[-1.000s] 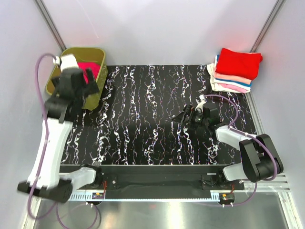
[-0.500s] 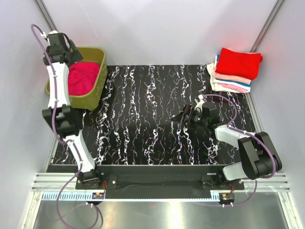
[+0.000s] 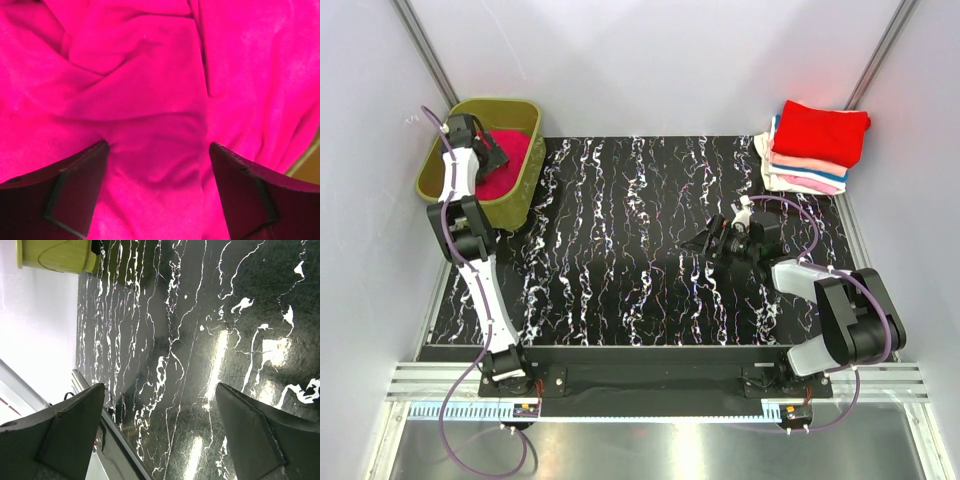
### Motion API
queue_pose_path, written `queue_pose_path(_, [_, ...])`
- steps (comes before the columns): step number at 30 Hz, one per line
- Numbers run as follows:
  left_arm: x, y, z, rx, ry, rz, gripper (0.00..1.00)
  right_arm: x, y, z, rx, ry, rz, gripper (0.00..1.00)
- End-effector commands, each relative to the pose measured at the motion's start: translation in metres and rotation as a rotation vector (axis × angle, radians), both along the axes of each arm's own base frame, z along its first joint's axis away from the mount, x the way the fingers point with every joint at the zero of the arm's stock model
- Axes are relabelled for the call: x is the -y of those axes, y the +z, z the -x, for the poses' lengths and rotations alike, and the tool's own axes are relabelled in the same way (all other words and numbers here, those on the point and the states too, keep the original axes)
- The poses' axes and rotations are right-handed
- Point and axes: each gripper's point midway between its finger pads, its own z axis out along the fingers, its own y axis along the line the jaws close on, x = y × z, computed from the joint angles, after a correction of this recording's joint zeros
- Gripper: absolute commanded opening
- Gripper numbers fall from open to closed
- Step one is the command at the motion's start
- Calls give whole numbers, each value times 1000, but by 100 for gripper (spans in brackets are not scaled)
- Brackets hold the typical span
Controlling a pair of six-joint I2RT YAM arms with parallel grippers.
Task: Fold and stack the t-shirts
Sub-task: Grab the tshirt from the pile
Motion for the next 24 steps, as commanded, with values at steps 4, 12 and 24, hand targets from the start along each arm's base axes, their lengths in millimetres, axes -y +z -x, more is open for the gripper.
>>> queue_pose_path(4, [4, 25, -32, 149, -5, 38, 46, -4, 11, -4, 41, 24, -44, 100])
queue_pose_path(12, [2, 125, -33, 332, 14, -30, 0, -4, 10, -5, 39, 27, -48, 100])
queue_pose_path(24, [73, 391, 26, 854, -109, -149, 0, -4, 10, -5, 37, 31, -49, 100])
